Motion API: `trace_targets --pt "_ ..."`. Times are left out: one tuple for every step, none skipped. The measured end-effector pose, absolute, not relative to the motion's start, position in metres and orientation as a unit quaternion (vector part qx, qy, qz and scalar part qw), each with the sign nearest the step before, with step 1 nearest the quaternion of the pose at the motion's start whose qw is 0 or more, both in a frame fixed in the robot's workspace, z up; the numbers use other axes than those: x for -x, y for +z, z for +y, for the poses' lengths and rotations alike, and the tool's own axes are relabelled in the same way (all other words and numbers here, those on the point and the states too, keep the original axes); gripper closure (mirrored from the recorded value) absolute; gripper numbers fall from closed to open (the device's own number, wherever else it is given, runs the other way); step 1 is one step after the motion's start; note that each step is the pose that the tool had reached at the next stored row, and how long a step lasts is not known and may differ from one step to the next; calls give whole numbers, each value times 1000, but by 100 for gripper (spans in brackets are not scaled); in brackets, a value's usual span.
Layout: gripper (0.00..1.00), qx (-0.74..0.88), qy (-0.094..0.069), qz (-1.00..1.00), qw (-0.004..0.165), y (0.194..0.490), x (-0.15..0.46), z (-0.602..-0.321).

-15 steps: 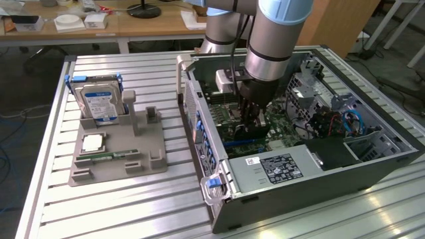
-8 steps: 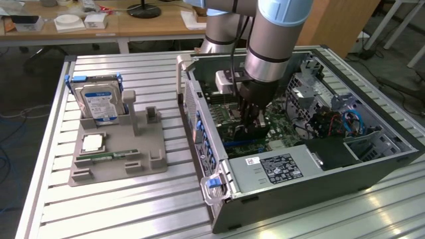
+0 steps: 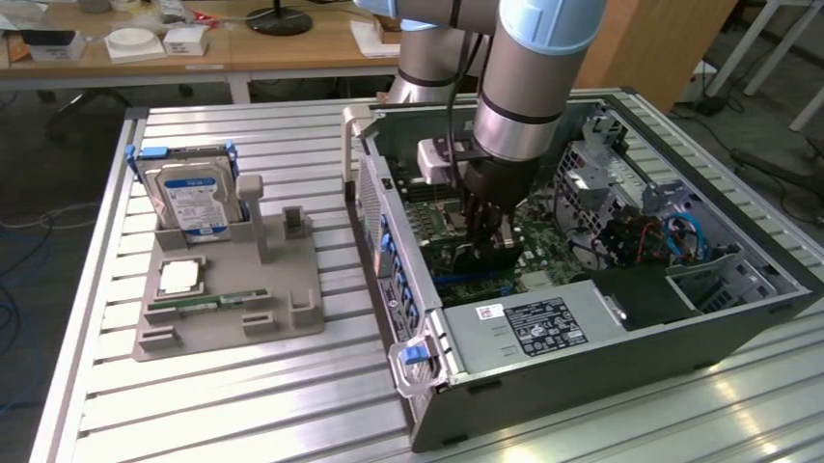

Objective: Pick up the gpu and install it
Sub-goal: 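Insert the gpu into the slot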

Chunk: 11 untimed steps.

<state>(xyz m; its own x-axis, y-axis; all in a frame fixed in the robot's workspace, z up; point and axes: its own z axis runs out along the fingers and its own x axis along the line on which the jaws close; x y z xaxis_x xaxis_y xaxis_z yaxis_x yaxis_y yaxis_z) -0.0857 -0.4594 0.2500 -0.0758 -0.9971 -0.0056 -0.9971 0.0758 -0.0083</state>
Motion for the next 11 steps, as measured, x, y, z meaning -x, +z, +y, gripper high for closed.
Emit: trace_targets --pt "74 680 -1 733 5 250 86 -459" --pt "74 680 -1 733 5 250 86 -459" --pt "74 680 -1 733 5 250 86 -459" --pt "74 680 -1 733 5 250 86 -458" --pt "74 680 -1 733 5 250 86 -458" --pt "74 680 -1 733 5 250 86 -458" --pt "74 680 -1 733 5 250 86 -458" --pt "74 680 -1 733 5 250 86 -458" --pt "74 680 -1 733 5 250 86 -458" --pt "74 680 -1 733 5 249 86 -458" --pt "74 680 -1 733 5 249 86 -458"
